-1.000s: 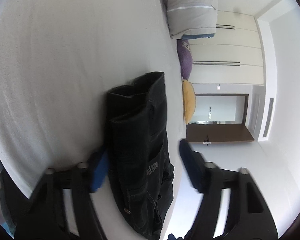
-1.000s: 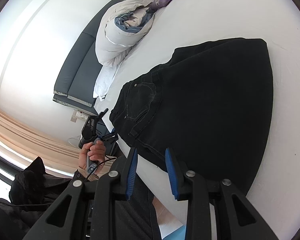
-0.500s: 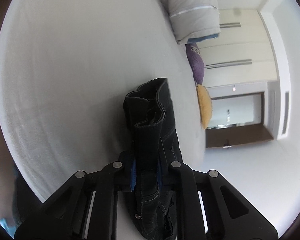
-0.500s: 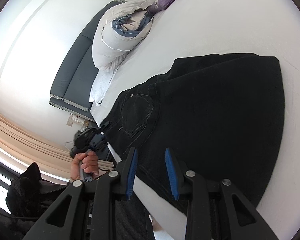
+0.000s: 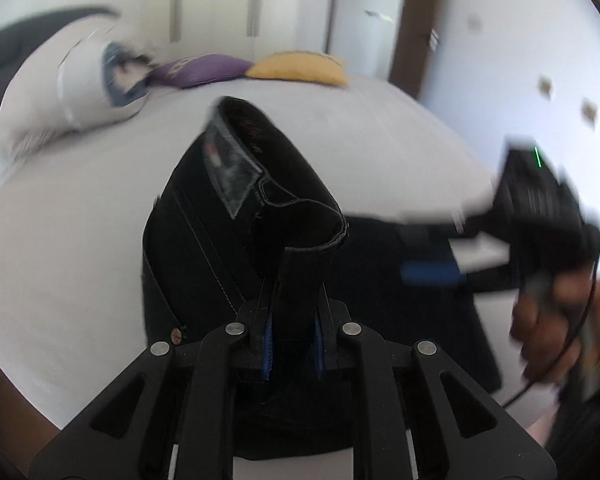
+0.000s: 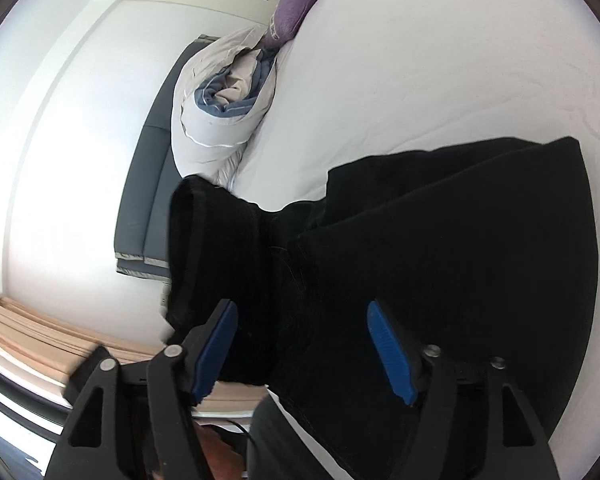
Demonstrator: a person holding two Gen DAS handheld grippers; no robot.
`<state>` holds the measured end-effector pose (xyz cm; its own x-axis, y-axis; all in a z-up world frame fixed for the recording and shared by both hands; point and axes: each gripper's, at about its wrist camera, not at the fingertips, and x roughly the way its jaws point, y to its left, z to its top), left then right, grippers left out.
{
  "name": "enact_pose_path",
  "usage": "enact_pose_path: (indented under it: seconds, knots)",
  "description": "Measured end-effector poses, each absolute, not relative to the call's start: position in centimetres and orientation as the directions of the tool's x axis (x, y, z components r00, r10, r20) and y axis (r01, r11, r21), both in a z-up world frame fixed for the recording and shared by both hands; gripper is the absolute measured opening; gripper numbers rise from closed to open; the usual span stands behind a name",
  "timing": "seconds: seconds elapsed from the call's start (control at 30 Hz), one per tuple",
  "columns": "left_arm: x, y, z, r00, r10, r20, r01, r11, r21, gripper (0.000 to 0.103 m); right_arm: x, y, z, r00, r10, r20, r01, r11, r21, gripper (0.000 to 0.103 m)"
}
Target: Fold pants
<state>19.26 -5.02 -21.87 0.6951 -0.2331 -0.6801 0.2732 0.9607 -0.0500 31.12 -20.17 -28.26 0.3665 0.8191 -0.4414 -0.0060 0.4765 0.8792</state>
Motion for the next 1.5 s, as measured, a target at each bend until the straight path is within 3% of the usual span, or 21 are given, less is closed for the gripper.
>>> enact_pose_path:
  seconds: [0.13,0.43,0.47,0.53,0.6,0.67,0.7,1.27,1.5]
  knots:
    - [16.8,-8.7,-23.8,0.677,-0.205,-0.707,0.344,0.937,0.057,0.013,31.7,-20.6,-27.8,0.346,0.837,-0.425,-0.009,0.455,0.89,0.087]
    - [13.5,-12.8,-25.0,0.712,-0.142,-0.687,0.433,0.859,0.272,0.013,32.3,-19.2,-28.0,0.289,0.865,-0.41,0.002,0.428,0.904,0.09]
    - [13.4,-13.4,-25.3,0.713,-0.141,-0.687,0.443,0.85,0.285,0.013,32.4,-19.1,-27.7,0.298,0.865,-0.405,-0.007,0.426,0.905,0.087]
    - [13.1,-14.9,-25.7,0.719,-0.134,-0.682,0.46,0.827,0.322,0.013,32.6,-18.9,-27.3,0.295,0.846,-0.444,-0.034,0.474,0.88,0.071]
    - [12.8,-15.4,-25.8,0.722,-0.127,-0.681,0.464,0.818,0.339,0.013,32.4,-19.1,-27.2,0.279,0.814,-0.51,-0.052,0.543,0.838,0.038]
    - [12.7,-15.8,-25.9,0.72,-0.135,-0.681,0.469,0.818,0.334,0.013,32.1,-20.1,-27.5,0.282,0.791,-0.543,-0.047,0.576,0.816,0.021]
    - [12.8,-15.8,-25.7,0.72,-0.139,-0.68,0.475,0.813,0.336,0.013,31.8,-21.0,-27.7,0.289,0.789,-0.543,-0.039,0.576,0.816,0.018]
    - [14.3,-22.4,-27.4,0.681,-0.225,-0.697,0.595,0.725,0.347,0.013,27.3,-28.5,-28.1,0.399,0.726,-0.56,-0.062,0.631,0.774,0.013]
    - [14.3,-20.8,-31.4,0.637,-0.192,-0.746,0.618,0.706,0.346,0.013,26.4,-28.9,-31.2,0.384,0.703,-0.599,-0.03,0.658,0.752,0.013]
